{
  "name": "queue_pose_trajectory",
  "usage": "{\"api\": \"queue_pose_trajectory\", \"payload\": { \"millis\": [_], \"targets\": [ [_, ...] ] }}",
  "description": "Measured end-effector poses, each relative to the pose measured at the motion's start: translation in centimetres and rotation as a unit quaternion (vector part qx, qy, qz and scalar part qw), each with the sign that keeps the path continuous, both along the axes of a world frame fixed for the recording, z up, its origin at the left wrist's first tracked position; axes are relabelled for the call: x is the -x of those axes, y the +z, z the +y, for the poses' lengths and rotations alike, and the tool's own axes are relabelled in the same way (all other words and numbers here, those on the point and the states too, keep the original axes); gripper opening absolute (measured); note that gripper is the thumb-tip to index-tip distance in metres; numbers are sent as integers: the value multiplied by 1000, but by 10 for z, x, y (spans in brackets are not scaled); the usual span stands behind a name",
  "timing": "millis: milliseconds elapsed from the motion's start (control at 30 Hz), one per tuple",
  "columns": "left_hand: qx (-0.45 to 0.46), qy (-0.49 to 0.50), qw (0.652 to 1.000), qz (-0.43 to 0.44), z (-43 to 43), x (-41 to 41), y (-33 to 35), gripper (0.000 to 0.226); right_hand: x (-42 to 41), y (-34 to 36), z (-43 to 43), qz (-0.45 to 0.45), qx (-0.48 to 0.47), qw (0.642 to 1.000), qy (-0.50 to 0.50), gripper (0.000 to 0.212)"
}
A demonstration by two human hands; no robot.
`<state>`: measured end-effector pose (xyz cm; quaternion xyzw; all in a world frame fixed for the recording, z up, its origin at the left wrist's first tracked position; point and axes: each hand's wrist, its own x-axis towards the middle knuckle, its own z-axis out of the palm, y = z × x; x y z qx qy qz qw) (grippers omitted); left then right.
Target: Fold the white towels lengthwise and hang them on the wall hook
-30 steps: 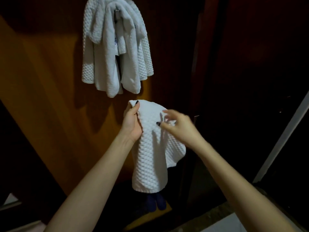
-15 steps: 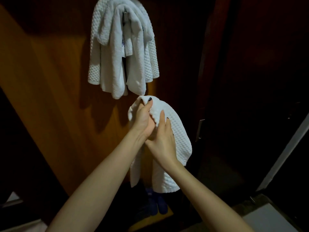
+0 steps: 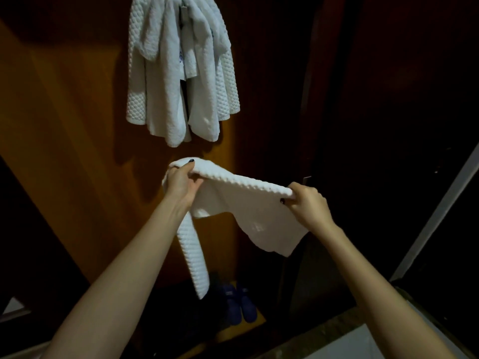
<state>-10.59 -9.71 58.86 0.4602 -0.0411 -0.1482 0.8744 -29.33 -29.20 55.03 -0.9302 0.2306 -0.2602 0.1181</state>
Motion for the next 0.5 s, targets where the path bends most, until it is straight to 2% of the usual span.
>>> {"api": "queue_pose_trajectory", "payload": {
  "millis": [67,133,233,333,367,433,467,500],
  "targets": [
    [12,32,999,32,10,-7,-8,11,9,8,-12,18,15,1000,10,14],
    [18,57,997,51,18,-12,-15,11,16,16,-22,-20,-7,999,41,8],
    [-29,51,997,49,32,-15,-29,9,19,30,-21,-140,-149,971,124,10],
    [-135,-18,989,51,50,-11,-47,20,2,48,-8,-202,-227,935,185,17],
    [-184,-24,982,34,54,-7,-51,22,-6,54,-3,-210,-235,928,200,17],
    [-284,13,955,-82,53,0,-50,23,-26,64,11,-195,-227,923,243,11],
    [-300,15,940,-161,49,3,-44,21,-35,68,19,-170,-219,922,269,9],
    [-288,-28,929,-232,43,9,-34,23,-44,71,29,-137,-213,921,295,9]
  ]
}}
